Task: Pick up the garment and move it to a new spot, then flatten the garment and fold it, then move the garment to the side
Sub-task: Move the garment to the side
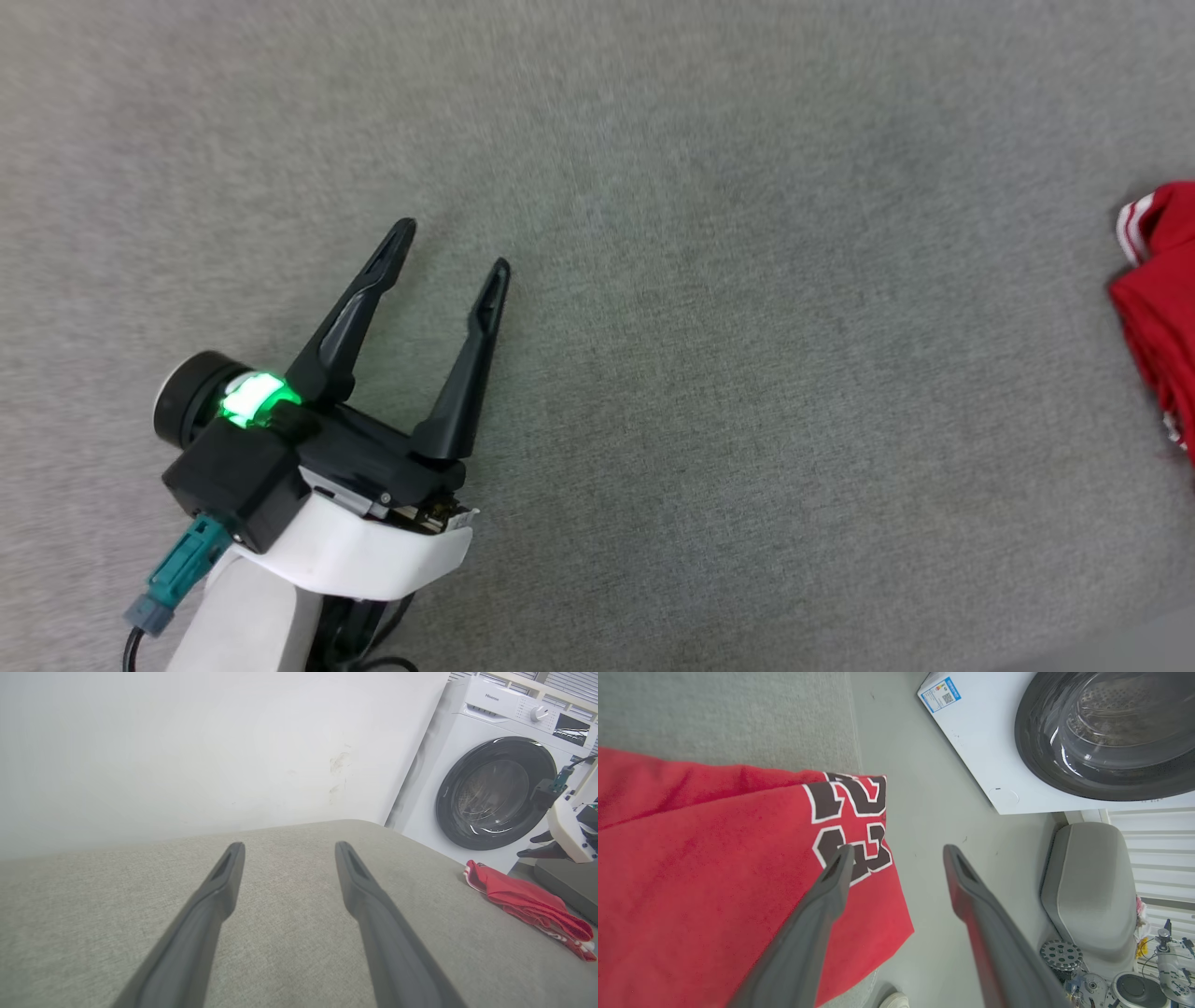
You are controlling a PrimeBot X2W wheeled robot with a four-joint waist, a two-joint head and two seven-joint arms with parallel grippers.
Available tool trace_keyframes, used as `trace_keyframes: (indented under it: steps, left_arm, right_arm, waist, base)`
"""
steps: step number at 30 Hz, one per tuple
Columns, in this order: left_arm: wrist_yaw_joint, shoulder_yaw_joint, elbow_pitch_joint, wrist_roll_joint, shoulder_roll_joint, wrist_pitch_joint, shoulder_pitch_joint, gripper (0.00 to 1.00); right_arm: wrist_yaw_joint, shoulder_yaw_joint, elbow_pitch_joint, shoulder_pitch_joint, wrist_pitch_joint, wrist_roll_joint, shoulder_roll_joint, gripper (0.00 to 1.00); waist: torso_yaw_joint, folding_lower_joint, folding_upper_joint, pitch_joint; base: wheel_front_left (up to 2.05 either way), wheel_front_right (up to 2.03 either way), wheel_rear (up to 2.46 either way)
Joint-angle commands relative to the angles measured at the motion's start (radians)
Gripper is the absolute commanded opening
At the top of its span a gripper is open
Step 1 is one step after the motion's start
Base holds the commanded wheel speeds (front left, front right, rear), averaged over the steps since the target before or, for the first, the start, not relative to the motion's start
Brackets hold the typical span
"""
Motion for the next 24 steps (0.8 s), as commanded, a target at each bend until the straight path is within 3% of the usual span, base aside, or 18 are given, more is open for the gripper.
trace_keyframes:
  steps: [1,7,15,24]
  left_arm:
    - [-0.001,0.023,0.015,-0.007,-0.016,-0.002,0.027,1.00]
    - [-0.001,0.120,0.051,-0.008,-0.073,-0.002,0.087,1.00]
    - [0.000,0.231,0.095,0.017,-0.116,-0.002,0.163,1.00]
    - [0.009,0.275,0.166,0.030,-0.154,-0.002,0.219,1.00]
  right_arm:
    - [-0.001,0.002,-0.060,0.017,0.006,0.020,0.011,1.00]
    - [-0.001,-0.046,-0.262,0.077,-0.048,0.081,0.091,1.00]
    - [-0.001,-0.104,-0.527,0.224,-0.197,0.173,0.291,1.00]
    - [-0.001,-0.101,-0.636,0.403,-0.376,0.222,0.464,1.00]
  waist:
    - [0.026,0.0000,0.0000,-0.092]
    - [0.081,0.0000,0.0000,-0.229]
    - [0.162,0.0000,0.0000,-0.336]
    - [0.220,0.0000,0.0000,-0.398]
  base:
    - [0.00,0.00,0.00]
    - [0.00,0.00,0.00]
    - [0.00,0.00,0.00]
    - [0.00,0.00,0.00]
